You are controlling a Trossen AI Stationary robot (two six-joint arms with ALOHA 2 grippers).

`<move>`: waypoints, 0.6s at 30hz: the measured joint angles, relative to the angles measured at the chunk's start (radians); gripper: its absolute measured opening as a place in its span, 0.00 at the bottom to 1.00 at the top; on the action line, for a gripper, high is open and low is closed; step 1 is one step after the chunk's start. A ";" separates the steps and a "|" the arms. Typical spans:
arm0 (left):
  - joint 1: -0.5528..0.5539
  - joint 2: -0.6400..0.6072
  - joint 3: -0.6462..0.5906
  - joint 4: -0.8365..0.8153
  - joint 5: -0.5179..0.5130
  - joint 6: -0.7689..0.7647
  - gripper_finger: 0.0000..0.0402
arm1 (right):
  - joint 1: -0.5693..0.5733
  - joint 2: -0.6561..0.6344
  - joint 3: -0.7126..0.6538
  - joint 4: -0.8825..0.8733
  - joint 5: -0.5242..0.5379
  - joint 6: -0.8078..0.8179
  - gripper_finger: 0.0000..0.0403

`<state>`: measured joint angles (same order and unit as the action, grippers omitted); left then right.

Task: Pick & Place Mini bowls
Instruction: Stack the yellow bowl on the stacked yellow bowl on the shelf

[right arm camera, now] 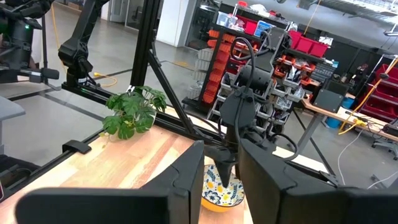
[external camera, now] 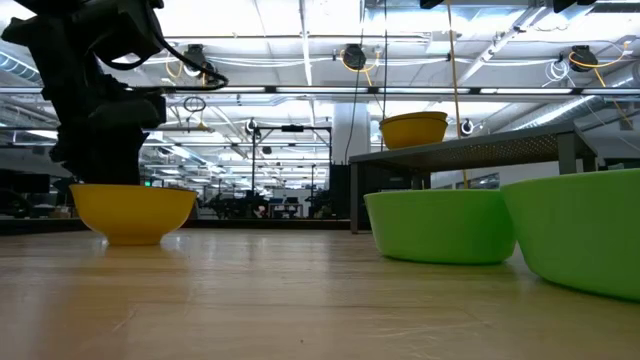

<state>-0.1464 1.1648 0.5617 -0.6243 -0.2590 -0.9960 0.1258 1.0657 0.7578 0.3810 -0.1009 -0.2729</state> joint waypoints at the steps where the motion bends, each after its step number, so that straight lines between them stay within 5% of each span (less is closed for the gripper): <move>1: 0.000 0.000 0.000 0.000 0.014 -0.015 0.61 | 0.000 0.000 0.000 0.000 0.000 0.000 0.21; 18: 0.000 0.000 0.000 -0.105 0.076 -0.193 0.61 | 0.000 0.000 0.000 0.000 0.000 0.009 0.21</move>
<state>-0.1463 1.1648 0.5617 -0.7290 -0.1829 -1.1891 0.1258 1.0657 0.7578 0.3812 -0.1009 -0.2638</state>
